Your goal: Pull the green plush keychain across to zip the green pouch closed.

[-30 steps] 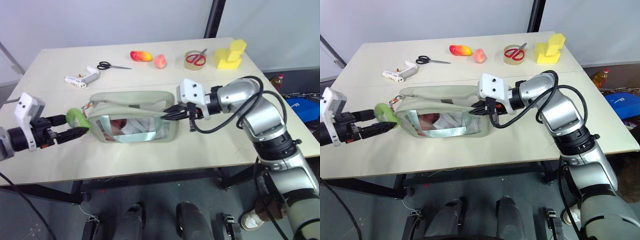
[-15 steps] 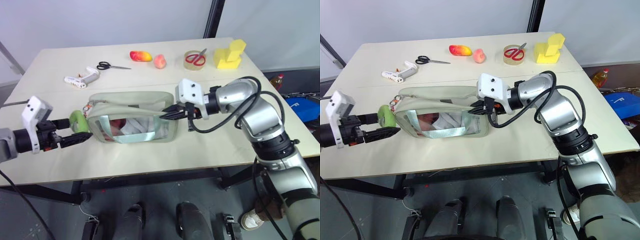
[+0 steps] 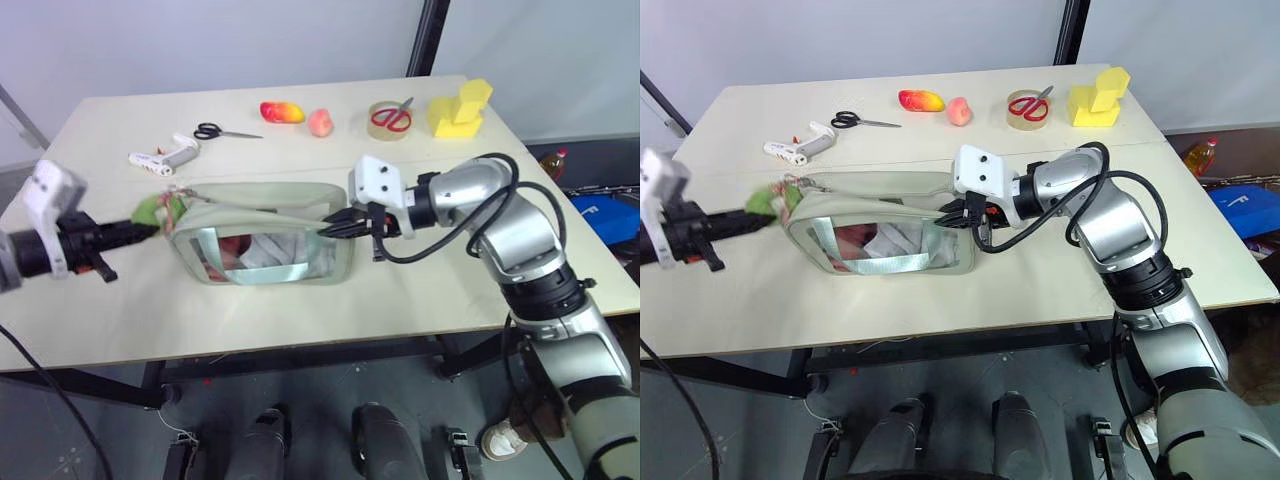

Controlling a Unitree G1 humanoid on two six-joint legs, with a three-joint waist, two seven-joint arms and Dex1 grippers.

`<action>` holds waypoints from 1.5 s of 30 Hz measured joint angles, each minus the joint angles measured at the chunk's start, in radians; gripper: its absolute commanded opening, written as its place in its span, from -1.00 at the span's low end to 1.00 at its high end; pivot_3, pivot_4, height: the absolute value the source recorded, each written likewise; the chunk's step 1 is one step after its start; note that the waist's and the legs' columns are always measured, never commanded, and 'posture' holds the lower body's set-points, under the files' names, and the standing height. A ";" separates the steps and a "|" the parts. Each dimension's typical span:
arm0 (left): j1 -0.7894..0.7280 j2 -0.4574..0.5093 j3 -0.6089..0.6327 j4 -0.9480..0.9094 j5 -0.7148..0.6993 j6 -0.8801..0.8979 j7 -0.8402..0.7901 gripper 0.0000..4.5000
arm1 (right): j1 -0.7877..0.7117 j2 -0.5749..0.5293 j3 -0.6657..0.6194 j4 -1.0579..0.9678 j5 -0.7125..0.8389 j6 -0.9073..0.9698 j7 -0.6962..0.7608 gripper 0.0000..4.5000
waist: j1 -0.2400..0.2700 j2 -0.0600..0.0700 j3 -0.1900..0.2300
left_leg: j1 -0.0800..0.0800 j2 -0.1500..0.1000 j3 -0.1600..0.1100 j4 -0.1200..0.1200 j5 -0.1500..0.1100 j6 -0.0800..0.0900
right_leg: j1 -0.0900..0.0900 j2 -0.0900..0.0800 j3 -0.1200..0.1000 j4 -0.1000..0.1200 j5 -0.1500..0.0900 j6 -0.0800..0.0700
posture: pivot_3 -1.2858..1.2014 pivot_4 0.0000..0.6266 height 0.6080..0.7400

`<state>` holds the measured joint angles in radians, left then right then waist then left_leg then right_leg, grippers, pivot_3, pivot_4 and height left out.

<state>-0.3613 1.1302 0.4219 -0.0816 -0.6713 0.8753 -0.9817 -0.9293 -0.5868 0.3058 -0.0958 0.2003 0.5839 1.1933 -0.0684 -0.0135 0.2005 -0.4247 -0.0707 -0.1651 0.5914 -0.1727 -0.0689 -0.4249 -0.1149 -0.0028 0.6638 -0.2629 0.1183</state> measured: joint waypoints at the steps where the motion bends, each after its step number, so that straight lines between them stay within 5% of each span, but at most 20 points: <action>1: -0.039 0.016 -0.002 0.010 -0.005 0.003 -0.005 -0.99 | 0.000 0.000 0.000 0.000 0.000 0.000 -0.001 -1.00 | 0.001 0.000 0.000 | 0.000 0.000 0.000 0.000 0.000 0.000 | 0.000 0.000 0.000 0.000 0.000 0.000 | 0.03 -0.52 1.00; 6: -0.274 0.019 -0.082 0.016 -0.039 0.025 -0.023 -0.99 | -0.002 0.015 0.003 0.006 -0.001 -0.002 -0.007 -1.00 | 0.000 0.000 0.000 | 0.000 0.000 0.000 0.000 0.000 0.000 | 0.001 0.000 0.000 0.000 0.000 0.000 | 0.03 -0.52 1.00; 12: -0.329 -0.092 -0.289 0.000 0.011 -0.007 -0.042 -0.99 | -0.006 0.028 0.004 0.023 -0.003 -0.013 -0.014 -1.00 | -0.002 0.000 0.000 | 0.000 0.000 0.000 0.001 0.000 0.000 | 0.001 0.001 0.000 0.001 0.000 0.000 | 0.03 -0.52 1.00; 18: -0.337 -0.097 -0.401 0.008 0.115 -0.119 -0.111 -0.99 | -0.005 0.027 0.004 0.023 -0.003 -0.013 -0.021 -1.00 | -0.001 0.000 0.000 | 0.000 0.000 0.000 0.001 0.000 0.000 | 0.001 0.001 0.000 0.001 0.000 0.000 | 0.03 -0.52 1.00; 22: -0.362 -0.096 -0.402 0.019 0.116 -0.119 -0.157 -0.31 | -0.005 0.026 0.004 0.023 -0.003 -0.012 -0.027 -1.00 | -0.001 0.000 0.000 | 0.000 0.000 0.000 0.001 0.000 0.000 | 0.001 0.001 0.000 0.001 0.000 0.000 | 0.03 -0.52 1.00; 27: -0.395 -0.088 -0.408 0.022 0.140 -0.118 -0.174 0.85 | -0.005 0.026 0.004 0.024 -0.003 -0.014 -0.028 -1.00 | -0.001 0.000 0.000 | 0.000 0.000 0.000 0.001 0.000 0.000 | 0.001 0.001 0.000 0.001 0.000 0.000 | 0.03 -0.52 1.00; 32: -0.392 0.018 -0.396 0.013 0.145 -0.097 -0.222 0.85 | -0.005 0.029 0.004 0.033 -0.003 -0.027 -0.028 -1.00 | -0.003 0.000 0.000 | 0.000 0.000 0.000 0.001 0.000 0.000 | 0.000 0.001 0.000 0.001 0.000 0.000 | 0.03 -0.52 1.00; 37: -0.232 0.104 -0.284 -0.015 0.144 -0.095 -0.241 0.85 | -0.006 0.030 0.004 0.043 -0.003 -0.036 -0.027 -1.00 | -0.001 0.000 0.000 | 0.001 0.000 0.000 0.001 0.000 0.000 | 0.001 0.001 0.000 0.002 0.000 0.000 | 0.03 -0.52 1.00; 45: -0.044 -0.032 -0.226 -0.022 0.166 -0.129 -0.111 0.85 | -0.007 0.035 0.004 0.057 -0.004 -0.052 -0.021 -1.00 | -0.001 0.000 0.000 | 0.001 0.000 0.000 0.001 0.000 0.000 | 0.001 0.001 0.000 0.002 0.000 0.000 | 0.03 -0.52 1.00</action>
<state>-0.4058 1.0982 0.1962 -0.1038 -0.5052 0.7461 -1.0927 -0.9360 -0.5523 0.3098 -0.0389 0.1966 0.5320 1.1721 -0.0690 -0.0140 0.2003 -0.4239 -0.0702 -0.1652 0.5923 -0.1725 -0.0688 -0.4238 -0.1136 -0.0025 0.6653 -0.2628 0.1185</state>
